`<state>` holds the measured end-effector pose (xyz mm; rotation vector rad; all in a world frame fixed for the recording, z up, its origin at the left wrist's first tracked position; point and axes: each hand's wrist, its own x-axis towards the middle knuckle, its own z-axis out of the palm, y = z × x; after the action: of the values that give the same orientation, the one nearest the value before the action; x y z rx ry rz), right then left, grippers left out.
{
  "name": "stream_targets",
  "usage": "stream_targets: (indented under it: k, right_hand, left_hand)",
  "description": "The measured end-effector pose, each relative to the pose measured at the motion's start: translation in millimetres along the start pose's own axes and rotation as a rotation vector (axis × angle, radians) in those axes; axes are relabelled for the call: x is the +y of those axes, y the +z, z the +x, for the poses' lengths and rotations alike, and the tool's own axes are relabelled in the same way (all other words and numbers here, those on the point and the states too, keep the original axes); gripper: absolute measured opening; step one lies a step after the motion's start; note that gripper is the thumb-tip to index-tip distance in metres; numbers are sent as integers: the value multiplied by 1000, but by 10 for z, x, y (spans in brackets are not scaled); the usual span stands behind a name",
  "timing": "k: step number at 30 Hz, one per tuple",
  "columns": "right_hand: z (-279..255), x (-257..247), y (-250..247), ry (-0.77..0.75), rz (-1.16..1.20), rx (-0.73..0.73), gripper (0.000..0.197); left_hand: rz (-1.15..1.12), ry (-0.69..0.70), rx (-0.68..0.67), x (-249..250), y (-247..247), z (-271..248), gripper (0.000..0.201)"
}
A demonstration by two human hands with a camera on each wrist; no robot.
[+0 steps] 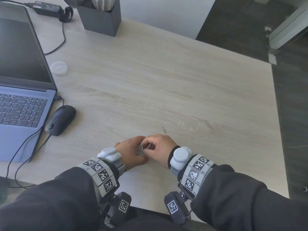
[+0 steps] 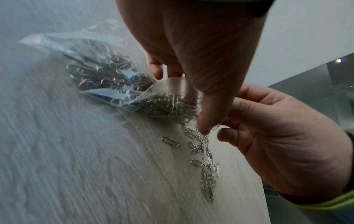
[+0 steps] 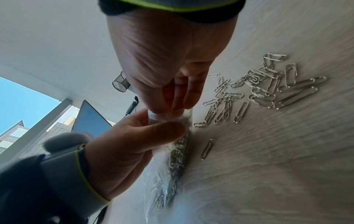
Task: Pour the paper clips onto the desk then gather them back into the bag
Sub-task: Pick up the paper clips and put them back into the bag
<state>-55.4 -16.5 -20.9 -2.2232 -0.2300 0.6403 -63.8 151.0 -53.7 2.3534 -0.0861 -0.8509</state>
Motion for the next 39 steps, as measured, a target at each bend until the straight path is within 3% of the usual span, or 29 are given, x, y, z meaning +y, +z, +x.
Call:
stream_targets:
  k: [3, 6, 11, 15, 21, 25, 31, 35, 39]
  right_hand:
    - [-22, 8, -14, 10, 23, -37, 15]
    - [-19, 24, -79, 14, 11, -4, 17]
    - [107, 331, -320, 156, -179, 165, 36]
    - [143, 544, -389, 274, -383, 113, 51]
    - [40, 591, -201, 14, -594, -35, 56]
    - [-71, 628, -122, -156, -627, -117, 53]
    - [-4, 550, -112, -160, -593, -66, 49]
    - [117, 367, 62, -192, -648, -157, 58]
    - [147, 314, 228, -276, -637, -142, 33]
  left_hand:
    - [6, -12, -2, -12, 5, 16, 43]
    - [35, -24, 33, -5, -8, -3, 38]
    - [15, -82, 2, -111, -115, -61, 63]
    - [13, -111, -2, -280, -175, -105, 73]
    - [15, -115, 9, -275, -184, -134, 56]
    - [4, -130, 8, -322, -190, -140, 67]
    - [4, -120, 22, -298, -172, -116, 74]
    - [-1, -110, 43, -254, -177, -134, 71]
    - [1, -112, 73, -237, -147, -136, 70]
